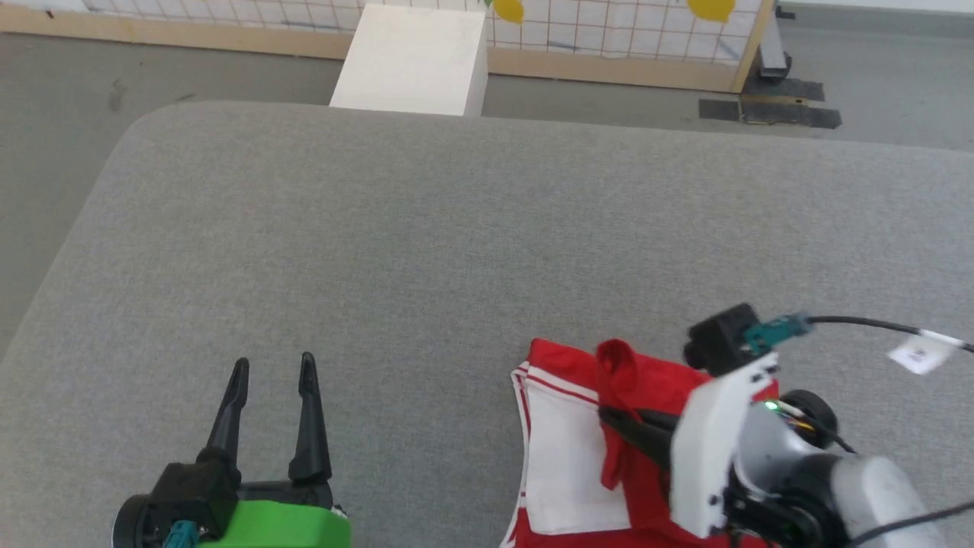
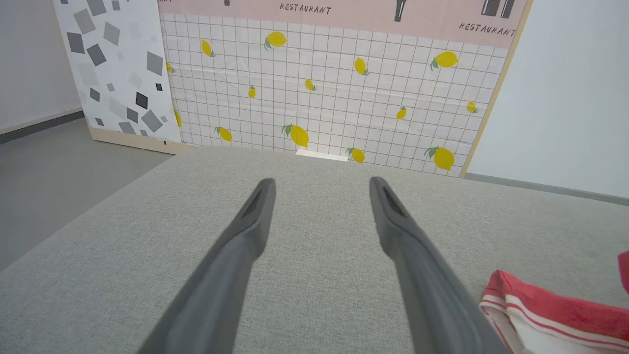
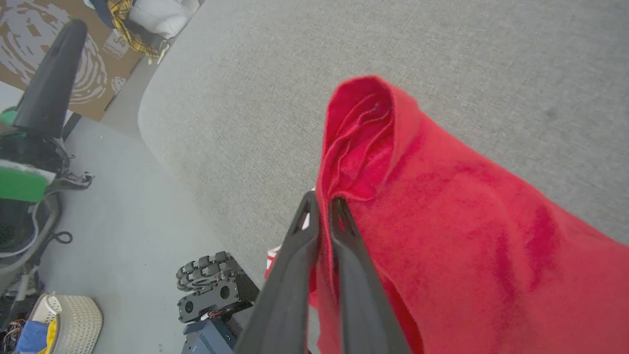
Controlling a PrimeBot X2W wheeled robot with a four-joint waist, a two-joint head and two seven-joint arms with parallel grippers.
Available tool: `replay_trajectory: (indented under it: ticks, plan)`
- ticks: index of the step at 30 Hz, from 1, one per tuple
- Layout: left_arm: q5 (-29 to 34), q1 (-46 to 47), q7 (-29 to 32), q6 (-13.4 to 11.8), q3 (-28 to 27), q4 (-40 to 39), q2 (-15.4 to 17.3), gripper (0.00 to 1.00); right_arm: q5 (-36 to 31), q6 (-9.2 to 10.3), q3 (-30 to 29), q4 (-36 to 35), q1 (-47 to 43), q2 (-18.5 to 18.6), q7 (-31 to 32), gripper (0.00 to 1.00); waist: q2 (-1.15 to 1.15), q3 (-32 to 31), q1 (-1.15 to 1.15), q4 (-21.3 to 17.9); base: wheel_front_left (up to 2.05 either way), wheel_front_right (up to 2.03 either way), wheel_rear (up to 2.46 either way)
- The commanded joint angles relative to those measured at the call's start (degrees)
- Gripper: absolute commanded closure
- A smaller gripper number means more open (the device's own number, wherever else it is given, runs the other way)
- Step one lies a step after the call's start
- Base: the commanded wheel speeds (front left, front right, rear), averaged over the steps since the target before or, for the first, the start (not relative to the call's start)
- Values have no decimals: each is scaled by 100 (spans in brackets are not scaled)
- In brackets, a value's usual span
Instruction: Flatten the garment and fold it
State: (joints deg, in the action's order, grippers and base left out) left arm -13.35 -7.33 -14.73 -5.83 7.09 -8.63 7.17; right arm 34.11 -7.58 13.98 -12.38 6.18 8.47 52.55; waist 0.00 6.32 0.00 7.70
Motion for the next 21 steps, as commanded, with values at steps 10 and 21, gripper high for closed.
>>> replay_trajectory:
  ticks: [10,21]
  plan:
    - [26,147,-27,163,-67,160,-203,0,-924,9,1018,1916,866,-360,-534,100,0,161,0,247,0,0,0]
    - [51,153,-27,292,-131,301,-308,0,-1066,9,1110,2883,1283,-555,-1233,0,0,104,0,182,0,0,0]
